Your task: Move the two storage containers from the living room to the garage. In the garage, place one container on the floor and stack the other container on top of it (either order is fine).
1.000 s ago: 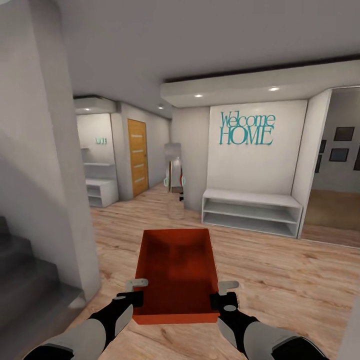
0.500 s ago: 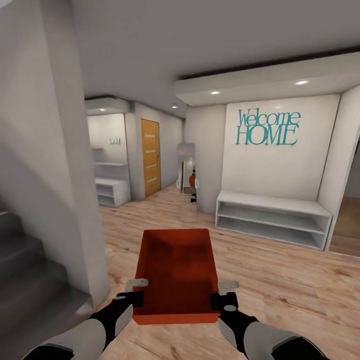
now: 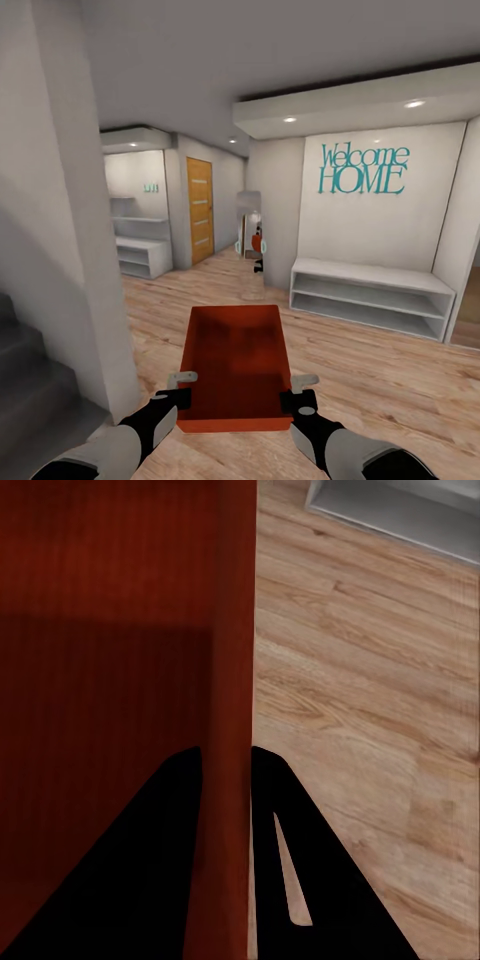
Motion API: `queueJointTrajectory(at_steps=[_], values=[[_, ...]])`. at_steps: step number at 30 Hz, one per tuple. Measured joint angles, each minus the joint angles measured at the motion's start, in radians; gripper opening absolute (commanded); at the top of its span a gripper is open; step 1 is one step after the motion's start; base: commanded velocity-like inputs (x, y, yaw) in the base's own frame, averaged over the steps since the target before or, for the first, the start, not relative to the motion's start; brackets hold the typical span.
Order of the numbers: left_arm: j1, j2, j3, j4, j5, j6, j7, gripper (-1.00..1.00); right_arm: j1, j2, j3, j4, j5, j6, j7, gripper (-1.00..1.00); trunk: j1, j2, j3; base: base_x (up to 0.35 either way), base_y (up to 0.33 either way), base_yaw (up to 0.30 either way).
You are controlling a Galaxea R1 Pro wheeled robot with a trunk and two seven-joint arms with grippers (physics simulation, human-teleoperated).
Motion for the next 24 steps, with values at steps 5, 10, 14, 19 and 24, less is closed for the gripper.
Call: queueJointTrajectory(at_steps=[5,10,14,19,24], values=[[0.000,0.000,0.000,0.001,0.001,-0.001,0.000,-1.00,0.000,0.000,0.001,0.000,-0.001,0.000,0.000,-1.00,0.000,0.000,0.000,0.325,0.000,0.000],[0.000,0.000,0.000,0.002,0.001,-0.002,0.000,-1.00,0.000,0.000,0.002,0.000,-0.002,-0.001,0.000,-1.00,0.000,0.000,0.000,0.325,0.000,0.000],[0.000,0.000,0.000,0.002,0.001,-0.002,0.000,-1.00,0.000,0.000,0.004,0.000,-0.003,0.000,0.000,-1.00,0.000,0.000,0.000,0.325,0.000,0.000],[0.000,0.000,-0.001,0.002,0.001,-0.002,0.000,-1.00,0.000,0.000,0.004,0.000,-0.004,0.000,0.000,-1.00,0.000,0.000,0.000,0.325,0.000,0.000],[0.000,0.000,0.000,0.002,0.001,-0.002,0.000,-1.00,0.000,0.000,0.004,0.000,-0.004,-0.001,0.000,-1.00,0.000,0.000,0.000,0.325,0.000,0.000]])
